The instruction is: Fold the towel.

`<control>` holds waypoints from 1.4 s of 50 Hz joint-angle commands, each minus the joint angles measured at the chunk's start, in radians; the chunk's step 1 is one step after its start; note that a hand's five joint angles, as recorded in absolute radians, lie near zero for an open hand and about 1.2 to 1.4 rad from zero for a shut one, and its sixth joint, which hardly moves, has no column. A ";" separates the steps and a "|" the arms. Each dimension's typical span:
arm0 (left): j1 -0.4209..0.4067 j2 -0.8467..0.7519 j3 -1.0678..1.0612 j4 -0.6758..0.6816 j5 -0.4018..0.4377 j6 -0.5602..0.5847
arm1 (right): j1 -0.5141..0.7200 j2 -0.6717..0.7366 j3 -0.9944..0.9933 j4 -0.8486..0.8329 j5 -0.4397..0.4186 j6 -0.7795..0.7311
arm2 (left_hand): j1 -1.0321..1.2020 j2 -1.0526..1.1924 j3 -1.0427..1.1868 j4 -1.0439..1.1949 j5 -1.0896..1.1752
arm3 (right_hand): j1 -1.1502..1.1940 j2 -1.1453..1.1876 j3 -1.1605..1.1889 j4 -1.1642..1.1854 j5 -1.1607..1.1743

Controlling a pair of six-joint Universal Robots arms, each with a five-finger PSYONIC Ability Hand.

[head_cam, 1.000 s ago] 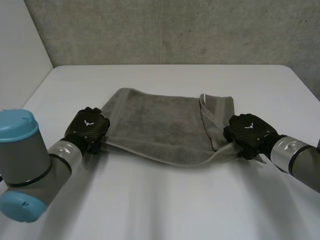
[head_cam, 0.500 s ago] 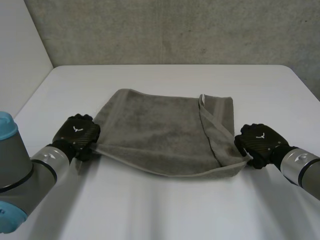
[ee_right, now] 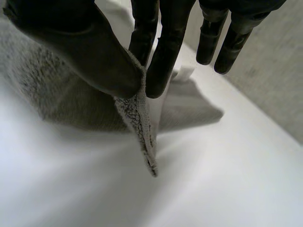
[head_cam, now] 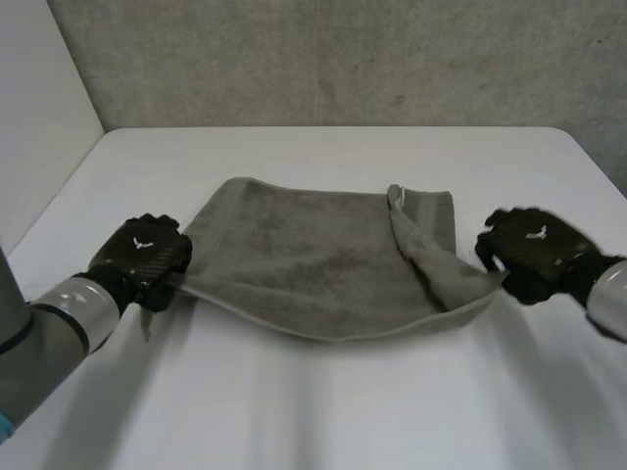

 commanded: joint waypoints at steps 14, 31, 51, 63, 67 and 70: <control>0.043 0.259 0.267 -0.214 0.044 -0.118 | -0.080 -0.239 -0.432 0.225 -0.152 0.132 | 0.098 0.106 -0.042 -0.056 0.089 | 0.088 0.099 -0.050 -0.078 0.073; 0.008 -0.288 0.669 -0.119 0.051 -0.066 | 0.144 0.351 -0.759 0.075 0.015 -0.103 | 0.098 0.106 -0.042 -0.056 0.089 | 0.088 0.099 -0.050 -0.078 0.073; -0.036 -0.019 0.775 0.329 0.014 -0.159 | 0.196 0.206 -1.010 -0.171 0.224 0.120 | 0.098 0.106 -0.042 -0.056 0.089 | 0.088 0.099 -0.050 -0.078 0.073; 0.046 -0.038 0.376 0.327 0.146 -0.151 | 0.107 0.131 -0.520 -0.178 0.084 0.007 | 0.098 0.106 -0.042 -0.056 0.089 | 0.088 0.099 -0.050 -0.078 0.073; 0.072 -0.080 0.249 0.332 0.166 -0.127 | 0.078 0.148 -0.284 -0.191 0.006 -0.131 | 0.098 0.106 -0.042 -0.056 0.089 | 0.088 0.099 -0.050 -0.078 0.073; 0.073 -0.158 0.159 0.331 0.189 -0.069 | 0.060 0.181 -0.172 -0.210 -0.021 -0.196 | 0.098 0.106 -0.042 -0.056 0.089 | 0.088 0.099 -0.050 -0.078 0.073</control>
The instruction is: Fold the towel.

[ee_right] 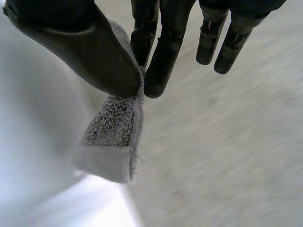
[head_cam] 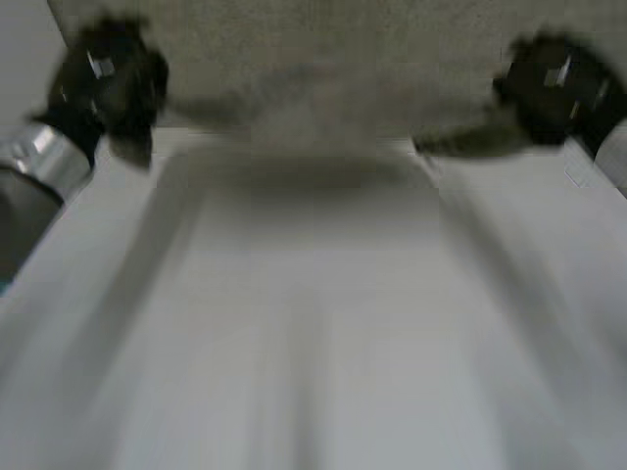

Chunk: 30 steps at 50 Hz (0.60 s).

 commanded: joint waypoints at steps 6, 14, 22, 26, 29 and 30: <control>0.009 -0.190 -0.234 -0.011 0.031 0.192 | -0.039 0.087 0.385 -0.046 -0.087 -0.199 | 0.096 0.102 -0.042 -0.056 0.085 | 0.088 0.095 -0.050 -0.078 0.071; 0.024 0.021 -0.327 -0.211 0.043 0.233 | -0.162 -0.186 0.450 0.123 -0.186 -0.188 | 0.096 0.102 -0.042 -0.056 0.085 | 0.088 0.095 -0.050 -0.078 0.071; 0.098 0.353 -0.352 -0.403 0.111 0.224 | -0.363 -0.418 0.429 0.361 -0.398 -0.197 | 0.096 0.102 -0.042 -0.056 0.085 | 0.088 0.095 -0.050 -0.078 0.071; 0.136 0.422 -0.336 -0.440 0.147 0.207 | -0.461 -0.453 0.389 0.395 -0.524 -0.196 | 0.096 0.102 -0.042 -0.056 0.085 | 0.088 0.095 -0.050 -0.078 0.071; 0.147 0.398 -0.312 -0.436 0.160 0.169 | -0.464 -0.438 0.383 0.385 -0.545 -0.200 | 0.096 0.102 -0.042 -0.056 0.085 | 0.088 0.095 -0.050 -0.078 0.071; 0.143 0.331 -0.295 -0.436 0.160 0.156 | -0.457 -0.397 0.367 0.361 -0.542 -0.199 | 0.096 0.102 -0.042 -0.056 0.085 | 0.088 0.095 -0.050 -0.078 0.071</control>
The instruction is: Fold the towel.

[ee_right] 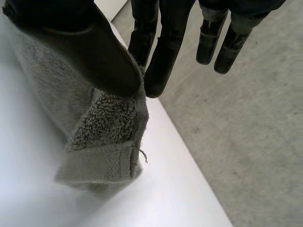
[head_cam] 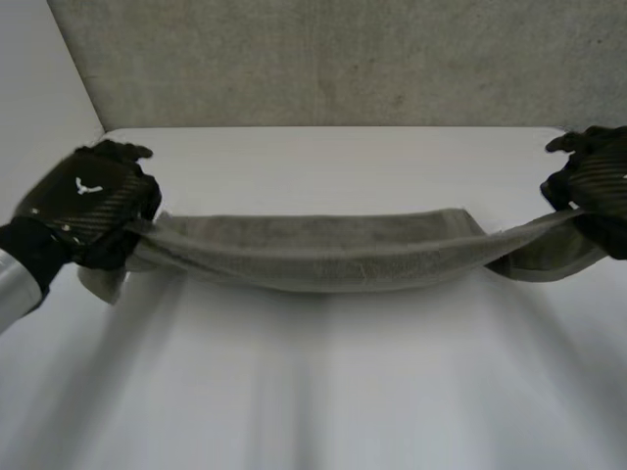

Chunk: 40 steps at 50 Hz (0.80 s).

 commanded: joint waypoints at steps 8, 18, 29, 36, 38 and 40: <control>-0.081 -0.499 0.308 -0.001 -0.016 -0.051 | 0.277 0.520 -0.367 -0.078 0.259 -0.028 | 0.096 0.102 -0.042 -0.056 0.085 | 0.088 0.095 -0.050 -0.078 0.071; -0.137 -0.801 0.580 0.003 -0.124 -0.045 | 0.412 0.784 -0.607 -0.052 0.398 -0.054 | 0.096 0.102 -0.042 -0.056 0.085 | 0.088 0.095 -0.050 -0.078 0.071; -0.174 -0.986 0.737 0.124 -0.180 0.070 | 0.496 0.988 -0.733 -0.265 0.583 0.018 | 0.096 0.102 -0.042 -0.056 0.085 | 0.088 0.095 -0.050 -0.078 0.071; -0.188 -1.011 0.751 0.200 -0.213 0.098 | 0.510 1.026 -0.770 -0.327 0.646 0.024 | 0.096 0.102 -0.042 -0.056 0.085 | 0.088 0.095 -0.050 -0.078 0.071; -0.188 -1.014 0.752 0.232 -0.213 0.099 | 0.512 1.031 -0.773 -0.339 0.649 0.023 | 0.096 0.102 -0.042 -0.056 0.085 | 0.088 0.095 -0.050 -0.078 0.071; -0.188 -1.016 0.752 0.247 -0.213 0.099 | 0.515 1.040 -0.776 -0.359 0.649 0.023 | 0.096 0.102 -0.042 -0.056 0.085 | 0.088 0.095 -0.050 -0.078 0.071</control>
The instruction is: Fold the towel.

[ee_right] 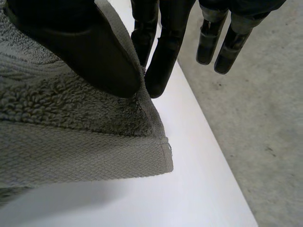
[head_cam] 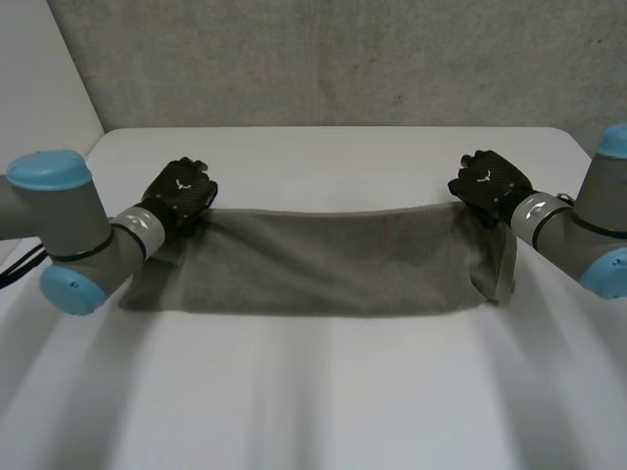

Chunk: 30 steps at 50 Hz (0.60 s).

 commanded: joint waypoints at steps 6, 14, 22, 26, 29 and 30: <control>-0.009 -0.027 0.002 0.091 -0.005 0.005 | 0.012 0.036 -0.023 -0.084 0.024 -0.001 | 0.096 0.102 -0.042 -0.056 0.085 | 0.088 0.095 -0.050 -0.078 0.071; -0.010 -0.068 0.010 0.093 -0.003 0.006 | 0.012 0.087 -0.057 -0.123 0.018 -0.005 | 0.096 0.102 -0.042 -0.056 0.085 | 0.088 0.095 -0.050 -0.078 0.071; -0.012 -0.094 0.013 0.129 -0.005 0.006 | 0.012 0.156 -0.097 -0.126 0.020 -0.011 | 0.096 0.102 -0.042 -0.056 0.085 | 0.088 0.095 -0.050 -0.078 0.071; -0.012 -0.096 0.016 0.155 -0.008 0.006 | 0.012 0.185 -0.126 -0.127 0.021 -0.014 | 0.017 0.023 -0.042 -0.056 0.006 | 0.088 0.095 -0.050 -0.078 0.071; -0.012 -0.093 0.016 0.171 -0.011 0.006 | 0.014 0.188 -0.133 -0.127 0.035 -0.013 | -0.446 -0.440 -0.042 -0.056 -0.458 | -0.605 -0.598 -0.050 -0.078 -0.622; -0.013 -0.090 0.015 0.171 -0.012 0.006 | 0.014 0.188 -0.133 -0.127 0.035 -0.013 | -0.775 -0.769 -0.042 -0.056 -0.786 | -0.610 -0.603 -0.050 -0.078 -0.627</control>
